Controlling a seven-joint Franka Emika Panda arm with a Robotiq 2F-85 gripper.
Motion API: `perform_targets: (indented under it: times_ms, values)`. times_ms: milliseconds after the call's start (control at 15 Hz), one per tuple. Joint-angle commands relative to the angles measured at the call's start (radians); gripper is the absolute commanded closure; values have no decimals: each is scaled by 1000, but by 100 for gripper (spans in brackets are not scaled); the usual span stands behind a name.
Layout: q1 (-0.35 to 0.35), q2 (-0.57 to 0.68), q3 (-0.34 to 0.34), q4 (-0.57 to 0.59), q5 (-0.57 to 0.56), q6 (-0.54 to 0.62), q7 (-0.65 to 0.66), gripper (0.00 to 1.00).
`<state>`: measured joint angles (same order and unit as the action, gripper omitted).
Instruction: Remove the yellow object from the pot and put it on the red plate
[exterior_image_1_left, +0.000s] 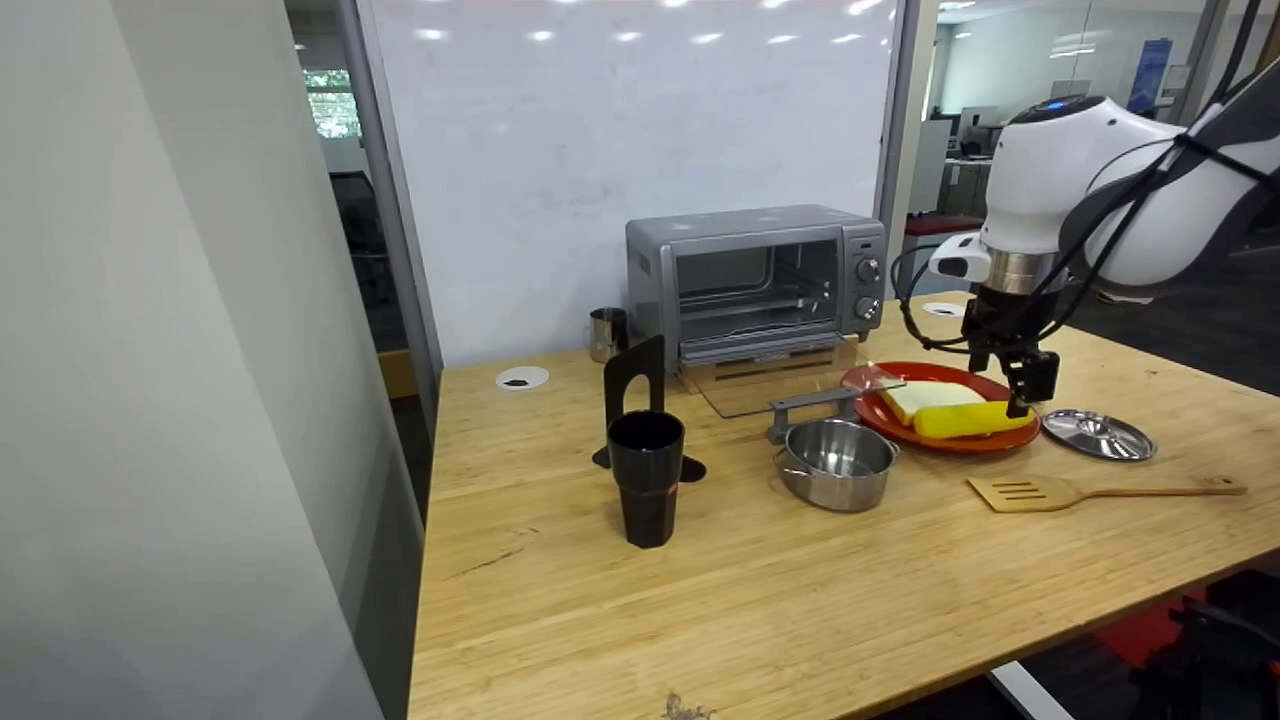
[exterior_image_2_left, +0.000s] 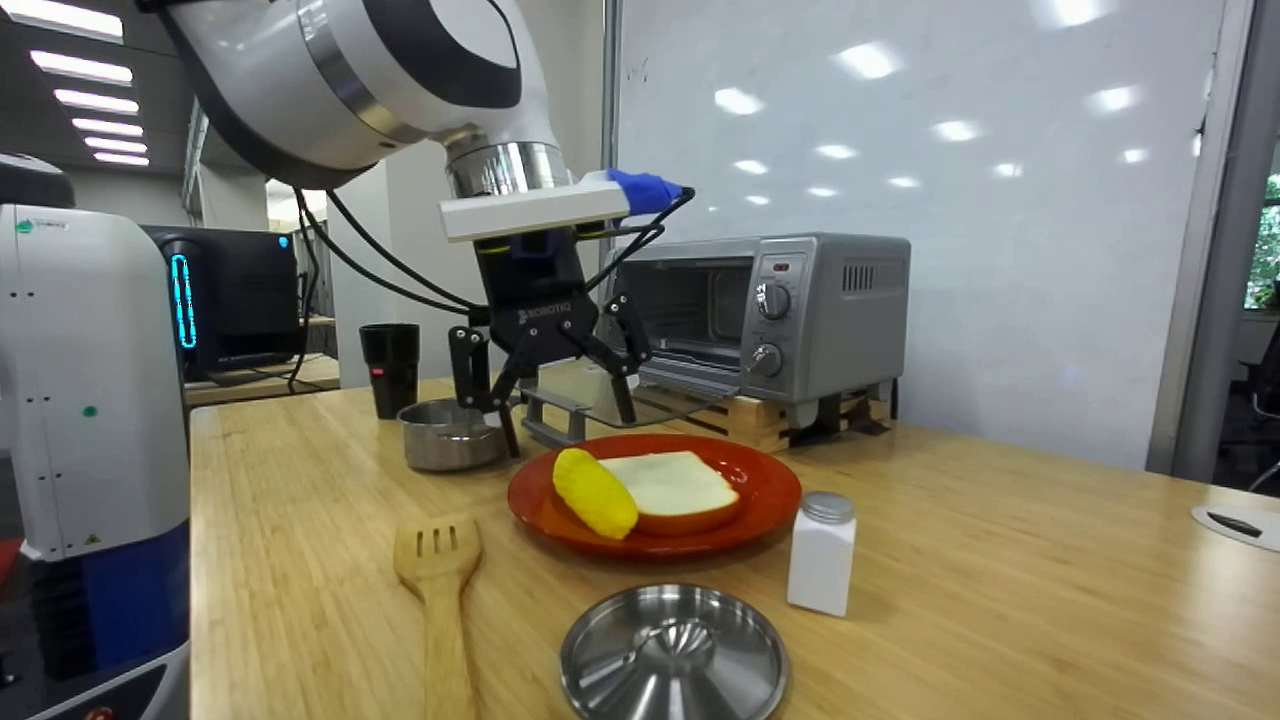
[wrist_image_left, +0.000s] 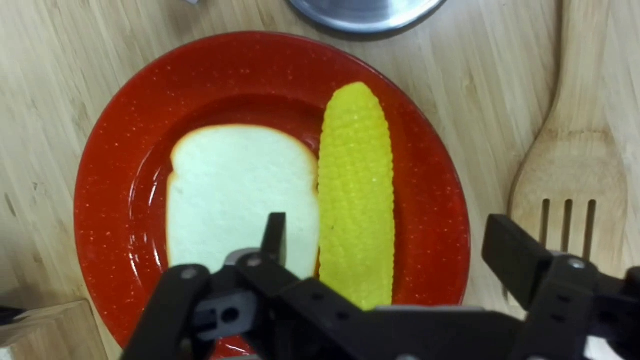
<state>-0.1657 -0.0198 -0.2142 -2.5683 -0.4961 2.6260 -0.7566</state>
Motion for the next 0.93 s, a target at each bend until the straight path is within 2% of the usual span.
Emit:
perform_targets:
  times_ms: [0,200,333,600,867]
  values:
    - [11,-134,26,-48,68,-85,4,0]
    - [60,-280,44,-69,300,-222,19,0]
    - [88,-383,52,-71,392,-290,78,0]
    - [118,-550,64,-63,472,-354,265,0]
    - [108,-636,57,-32,491,-391,449,0]
